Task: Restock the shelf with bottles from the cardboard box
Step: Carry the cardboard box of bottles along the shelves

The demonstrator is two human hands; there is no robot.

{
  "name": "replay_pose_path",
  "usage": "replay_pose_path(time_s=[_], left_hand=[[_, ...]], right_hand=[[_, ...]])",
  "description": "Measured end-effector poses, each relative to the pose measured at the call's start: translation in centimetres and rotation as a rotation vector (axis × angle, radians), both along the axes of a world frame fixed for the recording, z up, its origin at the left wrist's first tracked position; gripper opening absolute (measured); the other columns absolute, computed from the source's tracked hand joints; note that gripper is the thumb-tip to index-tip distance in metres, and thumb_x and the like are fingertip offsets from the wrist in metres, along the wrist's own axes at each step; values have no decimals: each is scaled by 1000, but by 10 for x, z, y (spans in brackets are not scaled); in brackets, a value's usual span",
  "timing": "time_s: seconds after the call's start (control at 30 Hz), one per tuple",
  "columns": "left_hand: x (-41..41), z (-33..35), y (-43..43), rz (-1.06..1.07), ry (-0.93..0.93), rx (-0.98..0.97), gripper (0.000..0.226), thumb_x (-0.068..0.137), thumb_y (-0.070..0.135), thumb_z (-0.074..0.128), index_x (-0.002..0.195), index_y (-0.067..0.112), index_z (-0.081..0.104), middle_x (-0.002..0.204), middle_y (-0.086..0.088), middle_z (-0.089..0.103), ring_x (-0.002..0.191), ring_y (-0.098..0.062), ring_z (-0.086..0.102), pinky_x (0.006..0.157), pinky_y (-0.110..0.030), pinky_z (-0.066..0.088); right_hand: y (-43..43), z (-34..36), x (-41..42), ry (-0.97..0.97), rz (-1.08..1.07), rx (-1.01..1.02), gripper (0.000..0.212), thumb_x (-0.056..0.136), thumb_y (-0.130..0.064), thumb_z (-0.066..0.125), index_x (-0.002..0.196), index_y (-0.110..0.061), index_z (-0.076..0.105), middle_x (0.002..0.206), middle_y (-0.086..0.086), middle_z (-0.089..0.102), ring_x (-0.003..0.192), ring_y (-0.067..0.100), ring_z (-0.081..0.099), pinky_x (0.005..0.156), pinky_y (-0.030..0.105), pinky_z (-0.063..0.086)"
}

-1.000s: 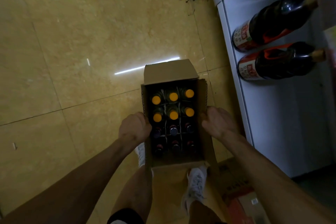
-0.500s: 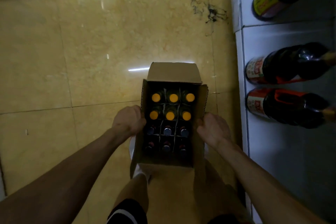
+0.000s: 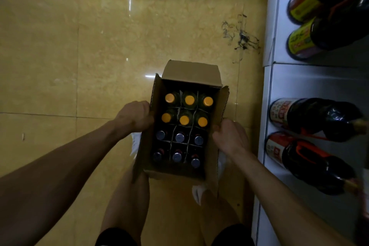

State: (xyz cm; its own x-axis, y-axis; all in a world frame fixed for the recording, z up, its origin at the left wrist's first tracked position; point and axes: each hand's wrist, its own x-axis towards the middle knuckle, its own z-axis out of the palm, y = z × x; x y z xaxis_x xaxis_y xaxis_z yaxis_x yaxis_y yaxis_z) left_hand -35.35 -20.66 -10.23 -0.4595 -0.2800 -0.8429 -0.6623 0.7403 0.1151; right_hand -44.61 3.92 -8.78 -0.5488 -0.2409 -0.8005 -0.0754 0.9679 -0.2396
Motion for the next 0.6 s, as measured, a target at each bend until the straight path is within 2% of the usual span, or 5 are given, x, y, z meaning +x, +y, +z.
replay_pose_path(time_s=[0.07, 0.13, 0.27, 0.43, 0.6], left_hand=[[-10, -1, -6, -5, -1, 8, 31, 104, 26, 49, 116, -2, 57, 118, -25, 64, 104, -39, 61, 74, -32, 36], [-19, -3, -13, 3, 5, 24, 34, 105, 26, 49, 120, -3, 56, 118, -25, 64, 107, -39, 61, 75, -32, 37], [-37, -4, -34, -2, 21, 40, 27, 103, 26, 50, 109, -1, 55, 113, -24, 65, 87, -32, 54, 72, -32, 37], [-60, -9, -60, -16, 59, 73, 23, 102, 25, 51, 104, 2, 55, 112, -23, 66, 97, -37, 61, 72, -32, 36], [-89, -13, -84, -8, 86, 73, 24, 103, 27, 49, 103, 4, 54, 110, -20, 65, 103, -37, 61, 74, -32, 36]], right_hand=[[-6, 1, -9, -5, -11, 5, 31, 98, -16, 50, 68, -15, 43, 68, 1, 48, 69, 22, 52, 57, 31, 33], [-14, 3, -17, -7, -7, 19, 31, 99, -16, 50, 68, -15, 44, 67, 1, 49, 63, 17, 48, 54, 31, 31], [-34, 5, -35, 7, -4, 62, 29, 99, -18, 50, 71, -14, 45, 67, -1, 46, 58, 9, 40, 49, 29, 26], [-59, 4, -60, 15, -42, 96, 20, 101, -23, 50, 89, -8, 58, 73, 2, 53, 67, 19, 52, 54, 30, 35], [-81, 0, -88, 51, -62, 78, 23, 100, -24, 51, 89, -6, 59, 72, 5, 53, 71, 26, 55, 59, 33, 39]])
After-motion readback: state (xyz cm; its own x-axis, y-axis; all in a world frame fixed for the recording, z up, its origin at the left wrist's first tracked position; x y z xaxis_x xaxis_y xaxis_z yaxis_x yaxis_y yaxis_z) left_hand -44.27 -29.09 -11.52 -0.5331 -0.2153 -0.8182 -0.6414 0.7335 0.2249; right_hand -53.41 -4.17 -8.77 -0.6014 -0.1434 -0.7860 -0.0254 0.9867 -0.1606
